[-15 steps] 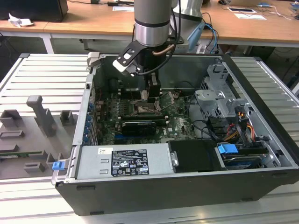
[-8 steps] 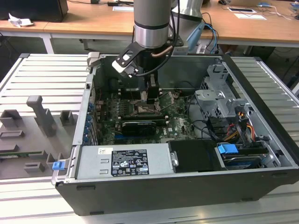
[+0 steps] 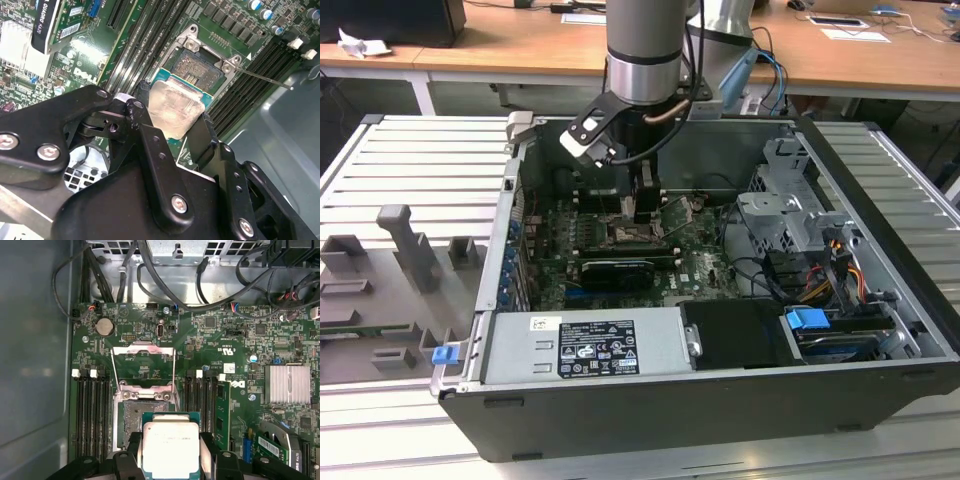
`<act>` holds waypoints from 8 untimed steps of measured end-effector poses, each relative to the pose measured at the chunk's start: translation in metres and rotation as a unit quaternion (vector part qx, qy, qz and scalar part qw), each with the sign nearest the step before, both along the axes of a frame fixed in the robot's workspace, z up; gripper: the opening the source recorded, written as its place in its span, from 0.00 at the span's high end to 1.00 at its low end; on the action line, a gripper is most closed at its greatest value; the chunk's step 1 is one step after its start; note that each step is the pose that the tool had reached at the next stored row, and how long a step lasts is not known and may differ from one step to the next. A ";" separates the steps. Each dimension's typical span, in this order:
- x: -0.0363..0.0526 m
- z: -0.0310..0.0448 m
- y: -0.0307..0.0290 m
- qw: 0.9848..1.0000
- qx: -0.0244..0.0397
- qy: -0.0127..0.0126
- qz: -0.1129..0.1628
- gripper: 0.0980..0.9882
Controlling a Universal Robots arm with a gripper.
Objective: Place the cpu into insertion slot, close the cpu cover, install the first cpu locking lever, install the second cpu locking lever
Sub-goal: 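Place the cpu into insertion slot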
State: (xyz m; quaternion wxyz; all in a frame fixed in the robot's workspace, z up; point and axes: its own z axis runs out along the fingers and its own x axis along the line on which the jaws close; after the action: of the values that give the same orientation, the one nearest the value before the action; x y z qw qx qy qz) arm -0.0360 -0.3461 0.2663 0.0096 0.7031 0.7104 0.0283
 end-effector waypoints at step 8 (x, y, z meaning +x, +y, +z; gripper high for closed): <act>0.0000 -0.0019 0.0000 1.000 0.000 0.000 0.000 0.50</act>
State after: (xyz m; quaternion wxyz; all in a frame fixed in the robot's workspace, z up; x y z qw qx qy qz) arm -0.0360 -0.3461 0.2645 0.0097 0.7031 0.7104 0.0283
